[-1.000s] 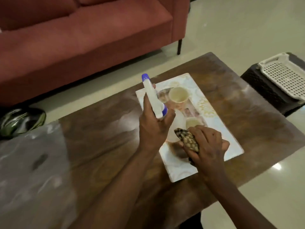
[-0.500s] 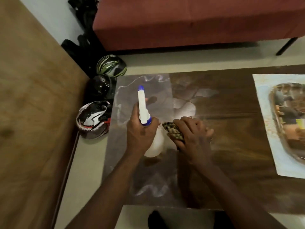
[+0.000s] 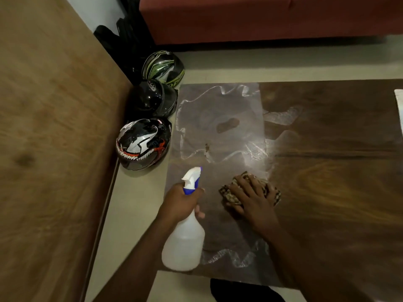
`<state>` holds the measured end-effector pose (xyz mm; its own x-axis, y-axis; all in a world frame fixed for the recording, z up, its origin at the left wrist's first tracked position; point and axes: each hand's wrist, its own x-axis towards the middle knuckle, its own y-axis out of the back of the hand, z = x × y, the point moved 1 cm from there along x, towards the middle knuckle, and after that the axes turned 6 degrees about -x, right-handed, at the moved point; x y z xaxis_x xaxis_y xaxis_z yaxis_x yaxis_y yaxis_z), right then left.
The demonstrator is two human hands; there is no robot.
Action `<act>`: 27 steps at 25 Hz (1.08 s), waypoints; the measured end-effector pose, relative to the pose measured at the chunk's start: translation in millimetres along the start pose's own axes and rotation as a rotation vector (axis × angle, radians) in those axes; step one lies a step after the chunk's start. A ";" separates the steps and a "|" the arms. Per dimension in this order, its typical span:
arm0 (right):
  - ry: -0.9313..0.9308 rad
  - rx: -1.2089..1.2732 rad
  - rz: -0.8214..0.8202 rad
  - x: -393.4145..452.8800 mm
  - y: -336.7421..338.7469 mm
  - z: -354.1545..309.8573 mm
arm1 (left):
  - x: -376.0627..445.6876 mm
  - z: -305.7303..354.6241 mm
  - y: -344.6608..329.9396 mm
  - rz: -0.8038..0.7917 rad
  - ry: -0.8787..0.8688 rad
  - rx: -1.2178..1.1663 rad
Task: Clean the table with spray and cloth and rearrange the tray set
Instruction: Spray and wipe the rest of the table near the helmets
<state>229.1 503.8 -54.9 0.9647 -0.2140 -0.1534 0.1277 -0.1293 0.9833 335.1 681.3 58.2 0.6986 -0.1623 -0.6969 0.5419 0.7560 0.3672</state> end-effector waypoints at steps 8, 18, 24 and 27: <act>-0.043 0.038 0.044 33.2 -13.7 -6.8 | 42.1 47.3 -19.6 -0.010 0.018 0.070; -0.208 0.069 0.087 100.9 -7.5 -17.3 | 108.3 79.9 -6.0 -0.159 -0.184 0.185; -0.612 0.072 0.219 128.2 -14.6 -51.6 | 154.5 92.4 26.5 -0.348 -0.298 0.149; -0.561 0.134 0.217 153.2 -8.8 -98.5 | 185.2 104.2 43.5 -0.350 -0.328 0.228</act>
<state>398.5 567.5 -77.5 0.6929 -0.7209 -0.0150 -0.1228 -0.1385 0.9827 536.7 618.0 9.3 0.5476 -0.5975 -0.5858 0.8311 0.4698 0.2977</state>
